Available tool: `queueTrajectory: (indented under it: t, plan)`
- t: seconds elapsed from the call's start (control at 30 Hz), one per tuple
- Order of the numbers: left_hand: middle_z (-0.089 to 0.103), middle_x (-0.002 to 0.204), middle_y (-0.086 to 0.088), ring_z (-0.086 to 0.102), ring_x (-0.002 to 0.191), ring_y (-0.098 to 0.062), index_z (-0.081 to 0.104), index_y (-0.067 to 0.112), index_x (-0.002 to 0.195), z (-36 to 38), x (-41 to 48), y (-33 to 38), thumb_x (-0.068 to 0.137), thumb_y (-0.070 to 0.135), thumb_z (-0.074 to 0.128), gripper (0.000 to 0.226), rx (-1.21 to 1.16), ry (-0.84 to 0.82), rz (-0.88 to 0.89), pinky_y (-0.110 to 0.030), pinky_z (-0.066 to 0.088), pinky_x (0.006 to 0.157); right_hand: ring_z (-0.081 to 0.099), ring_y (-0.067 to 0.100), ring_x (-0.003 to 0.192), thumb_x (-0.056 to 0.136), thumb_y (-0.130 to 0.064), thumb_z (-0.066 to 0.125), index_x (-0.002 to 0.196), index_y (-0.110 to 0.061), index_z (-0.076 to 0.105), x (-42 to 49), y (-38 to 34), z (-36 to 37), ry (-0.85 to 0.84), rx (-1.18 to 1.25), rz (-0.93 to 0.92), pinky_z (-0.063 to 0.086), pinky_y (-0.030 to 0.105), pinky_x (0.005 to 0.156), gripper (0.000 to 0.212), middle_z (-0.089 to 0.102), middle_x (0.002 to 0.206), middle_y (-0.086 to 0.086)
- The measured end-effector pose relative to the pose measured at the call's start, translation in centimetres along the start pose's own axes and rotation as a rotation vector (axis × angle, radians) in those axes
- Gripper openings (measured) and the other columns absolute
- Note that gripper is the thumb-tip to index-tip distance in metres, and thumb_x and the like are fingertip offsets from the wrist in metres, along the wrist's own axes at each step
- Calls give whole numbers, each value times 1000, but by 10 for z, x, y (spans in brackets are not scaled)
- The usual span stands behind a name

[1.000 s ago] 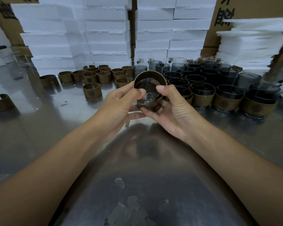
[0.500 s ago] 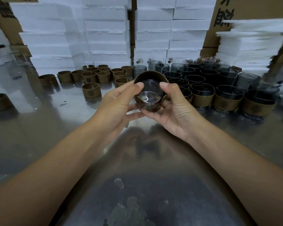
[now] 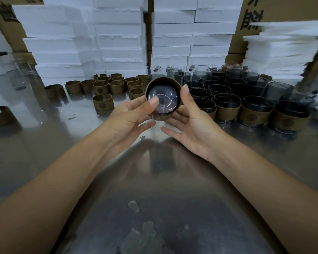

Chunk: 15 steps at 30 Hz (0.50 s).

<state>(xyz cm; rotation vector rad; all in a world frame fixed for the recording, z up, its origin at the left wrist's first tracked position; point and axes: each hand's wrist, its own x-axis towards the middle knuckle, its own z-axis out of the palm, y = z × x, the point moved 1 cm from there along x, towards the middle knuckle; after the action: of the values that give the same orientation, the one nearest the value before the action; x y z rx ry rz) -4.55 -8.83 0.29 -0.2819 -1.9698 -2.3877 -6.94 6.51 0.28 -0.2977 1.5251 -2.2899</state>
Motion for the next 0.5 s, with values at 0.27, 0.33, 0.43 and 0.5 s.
queueTrajectory:
  t: [0.27, 0.33, 0.43, 0.5]
  plan:
    - [70, 114, 0, 65, 104, -13, 67, 23, 113, -11, 1, -2, 50, 52, 86, 72, 46, -28, 16, -20, 53, 80, 65, 11, 100, 87, -53, 49, 119, -16, 65, -2, -2, 2, 32, -41, 34, 49, 31, 80, 51, 69, 96, -2]
    - [72, 109, -1, 67, 98, -12, 66, 22, 112, -11, 1, -1, 42, 55, 88, 81, 36, -23, 30, -20, 53, 76, 65, 8, 94, 89, -53, 48, 110, -19, 66, -2, -1, 3, 19, -1, 36, 47, 30, 77, 44, 68, 91, -4]
    - [73, 95, 1, 68, 86, -10, 63, 19, 108, -8, 2, -1, 33, 55, 90, 87, 2, -6, 53, -19, 53, 68, 63, 7, 88, 90, -53, 48, 102, -20, 67, -2, 1, 4, 4, 85, 53, 46, 29, 77, 40, 66, 88, -5]
    - [73, 88, 3, 68, 80, -9, 61, 19, 100, -7, 3, 0, 29, 56, 90, 86, -11, 8, 75, -18, 52, 64, 62, 8, 86, 90, -52, 50, 98, -19, 67, -2, 1, 5, 7, 138, 69, 46, 28, 76, 38, 64, 87, -4]
